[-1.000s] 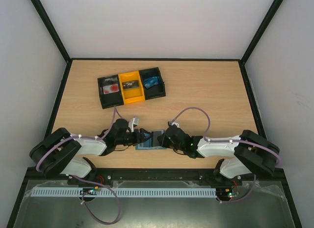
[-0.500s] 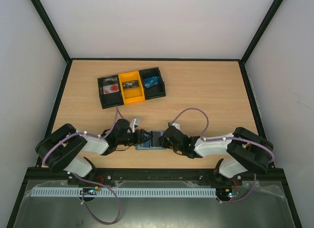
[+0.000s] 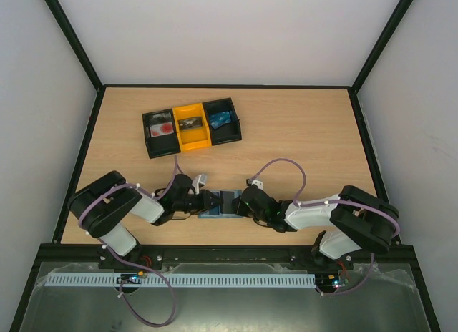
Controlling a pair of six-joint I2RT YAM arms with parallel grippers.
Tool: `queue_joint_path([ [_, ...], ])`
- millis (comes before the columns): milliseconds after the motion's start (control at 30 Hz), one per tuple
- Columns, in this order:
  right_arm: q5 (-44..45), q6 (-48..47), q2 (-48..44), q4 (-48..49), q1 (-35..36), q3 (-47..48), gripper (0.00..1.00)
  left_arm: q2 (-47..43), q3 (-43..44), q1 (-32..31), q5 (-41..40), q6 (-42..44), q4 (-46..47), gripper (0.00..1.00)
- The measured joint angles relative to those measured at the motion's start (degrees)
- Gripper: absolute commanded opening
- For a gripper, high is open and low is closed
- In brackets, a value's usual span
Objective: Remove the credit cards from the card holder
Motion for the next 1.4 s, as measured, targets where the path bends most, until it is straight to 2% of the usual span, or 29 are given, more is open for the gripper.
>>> queue_joint_path([
  [167,0.0,0.0,0.0,0.5,0.0,-0.3,0.09,0.7,0.0,0.0,0.2,-0.5,0.6,0.13],
  [333,0.0,0.0,0.0,0.8,0.0,-0.4,0.09,1.4,0.0,0.0,0.4,-0.8,0.7,0.03],
  [933,0.2,0.0,-0.1,1.6,0.0,-0.9,0.08,0.9,-0.2,0.0,1.4,-1.8,2.6,0.03],
  [1400,-0.2,0.4,0.1,3.1,0.0,-1.7,0.06,-7.7,-0.4,0.0,-2.1,0.3,-7.3,0.03],
])
